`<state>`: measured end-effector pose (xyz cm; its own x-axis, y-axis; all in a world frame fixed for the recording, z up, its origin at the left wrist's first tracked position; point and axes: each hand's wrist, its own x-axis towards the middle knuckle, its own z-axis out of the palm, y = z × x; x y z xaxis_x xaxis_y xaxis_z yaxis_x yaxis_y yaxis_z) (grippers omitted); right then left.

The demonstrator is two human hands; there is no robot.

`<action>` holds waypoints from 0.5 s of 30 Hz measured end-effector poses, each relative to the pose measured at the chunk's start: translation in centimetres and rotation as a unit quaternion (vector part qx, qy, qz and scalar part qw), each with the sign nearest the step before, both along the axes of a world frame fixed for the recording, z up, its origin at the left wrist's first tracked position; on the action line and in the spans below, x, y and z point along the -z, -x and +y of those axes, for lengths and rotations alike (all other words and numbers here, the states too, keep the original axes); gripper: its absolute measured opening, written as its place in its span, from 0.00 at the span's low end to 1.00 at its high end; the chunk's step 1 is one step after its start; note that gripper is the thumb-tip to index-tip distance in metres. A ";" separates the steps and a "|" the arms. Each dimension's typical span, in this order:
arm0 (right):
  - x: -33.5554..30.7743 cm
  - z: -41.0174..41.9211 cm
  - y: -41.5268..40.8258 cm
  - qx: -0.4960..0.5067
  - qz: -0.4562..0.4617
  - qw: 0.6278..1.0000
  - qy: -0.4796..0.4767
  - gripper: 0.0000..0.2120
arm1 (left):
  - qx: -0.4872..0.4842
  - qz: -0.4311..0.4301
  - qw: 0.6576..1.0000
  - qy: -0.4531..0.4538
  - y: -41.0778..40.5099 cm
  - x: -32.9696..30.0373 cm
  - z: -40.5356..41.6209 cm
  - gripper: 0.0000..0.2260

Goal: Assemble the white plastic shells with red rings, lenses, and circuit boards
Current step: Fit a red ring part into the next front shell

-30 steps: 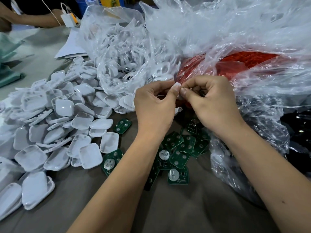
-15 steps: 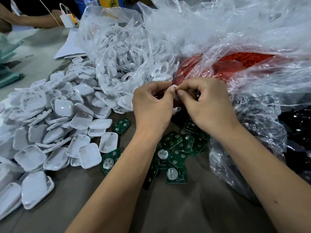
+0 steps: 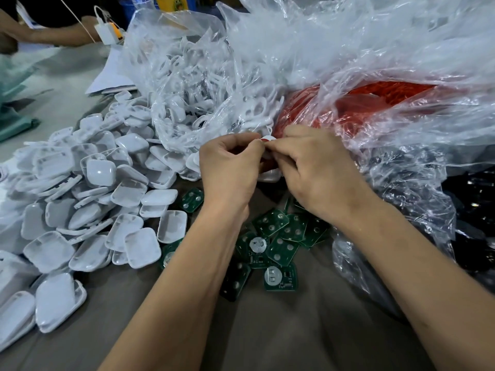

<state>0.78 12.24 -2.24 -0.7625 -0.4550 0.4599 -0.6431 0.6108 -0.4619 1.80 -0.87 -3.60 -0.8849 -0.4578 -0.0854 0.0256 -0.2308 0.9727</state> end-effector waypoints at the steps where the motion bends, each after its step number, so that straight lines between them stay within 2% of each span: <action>1: 0.1 0.0 0.0 -0.002 -0.003 1.000 -0.018 0.12 | 0.005 -0.006 1.000 -0.004 0.0 -0.1 -0.1 0.06; 5: 0.4 0.2 0.1 -0.010 -0.011 0.997 -0.072 0.13 | 0.035 -0.015 0.999 -0.022 -0.3 -0.6 -0.6 0.03; 7: 0.5 0.4 0.3 -0.009 -0.010 0.998 -0.059 0.12 | 0.039 -0.016 0.998 -0.042 -0.4 -0.7 -0.6 0.01; 9: 0.6 0.5 0.2 0.001 -0.021 1.000 0.010 0.12 | 0.031 -0.009 0.996 -0.079 -0.4 -0.8 -0.5 0.02; 11: 0.6 0.3 -0.3 0.021 -0.051 0.991 0.124 0.12 | 0.037 0.008 0.992 -0.124 -0.3 -1.0 -0.3 0.02; 13: 0.5 0.0 -0.5 0.018 -0.119 0.962 0.246 0.07 | 0.041 0.020 0.987 -0.152 -0.2 -1.1 -0.2 0.03; 15: 0.4 -0.1 -0.2 0.037 -0.188 0.925 0.329 0.01 | 0.033 0.021 0.986 -0.161 -0.2 -1.0 -0.2 0.04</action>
<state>0.99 12.15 -2.63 -0.9426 -0.1115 0.3147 -0.3292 0.1540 -0.9316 2.01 -1.10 -2.59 -0.9179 -0.3543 -0.1787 0.0397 -0.5300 0.8471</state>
